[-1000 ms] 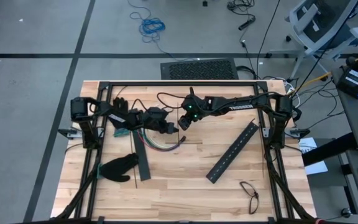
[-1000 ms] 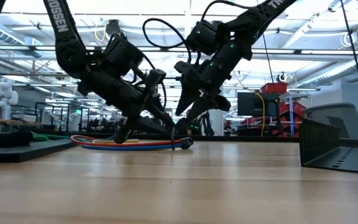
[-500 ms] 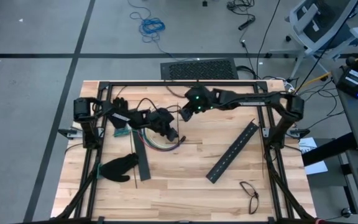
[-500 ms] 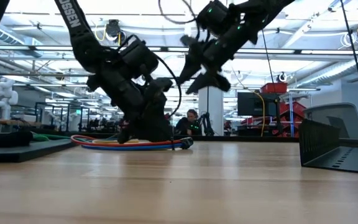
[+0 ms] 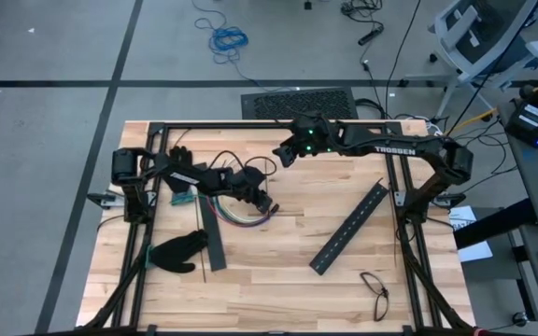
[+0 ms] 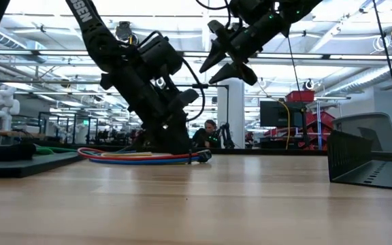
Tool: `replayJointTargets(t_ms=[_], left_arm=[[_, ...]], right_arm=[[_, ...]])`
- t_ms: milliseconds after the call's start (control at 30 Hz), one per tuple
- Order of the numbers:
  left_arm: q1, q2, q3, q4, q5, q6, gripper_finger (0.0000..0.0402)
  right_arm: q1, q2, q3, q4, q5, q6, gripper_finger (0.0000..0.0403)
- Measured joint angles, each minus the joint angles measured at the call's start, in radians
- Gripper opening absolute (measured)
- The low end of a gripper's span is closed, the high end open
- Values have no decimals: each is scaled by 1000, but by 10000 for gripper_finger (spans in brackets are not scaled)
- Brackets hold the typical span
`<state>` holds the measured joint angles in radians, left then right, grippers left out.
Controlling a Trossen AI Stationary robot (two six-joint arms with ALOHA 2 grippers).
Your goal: Ziptie cables
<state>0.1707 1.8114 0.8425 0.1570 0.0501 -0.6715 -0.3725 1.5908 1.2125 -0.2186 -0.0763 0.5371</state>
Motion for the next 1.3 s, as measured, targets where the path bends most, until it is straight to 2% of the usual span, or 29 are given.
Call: replayJointTargets(t_ms=[133,233,300,400,533,633,800,933,1000,1067,1133,1200,1300], left_arm=[[-22,0,0,-2,-77,0,105],[-30,0,0,-3,-90,8,99],[-36,0,0,-3,-97,29,78],[-37,0,0,-3,-99,32,17],[-33,-31,1,1,-87,31,3],[-34,-83,2,13,-85,52,2],[-34,-157,2,2,-85,114,1],[-34,-178,2,-9,-85,159,1],[-37,-178,2,2,-79,181,1],[-41,-178,2,25,-61,191,1],[-45,-178,2,37,-33,217,0],[-54,-178,2,70,-1,265,0],[-63,-179,2,84,8,293,0]], right_arm=[[-1,0,0,-6,-1,0,201],[-2,0,0,-6,-1,0,201],[-2,0,0,-6,-2,0,201],[-2,-1,0,-22,-4,1,201],[3,-15,0,-224,5,-45,201],[19,-15,-6,-389,80,-113,201],[27,-19,-82,-421,185,-106,201],[23,-19,-209,-299,224,25,201],[21,-19,-297,-135,136,93,201],[15,-18,-389,114,-14,147,201],[7,-15,-466,335,-118,202,201],[-9,-6,-504,419,-156,257,201],[-36,28,-511,414,-172,271,201]])
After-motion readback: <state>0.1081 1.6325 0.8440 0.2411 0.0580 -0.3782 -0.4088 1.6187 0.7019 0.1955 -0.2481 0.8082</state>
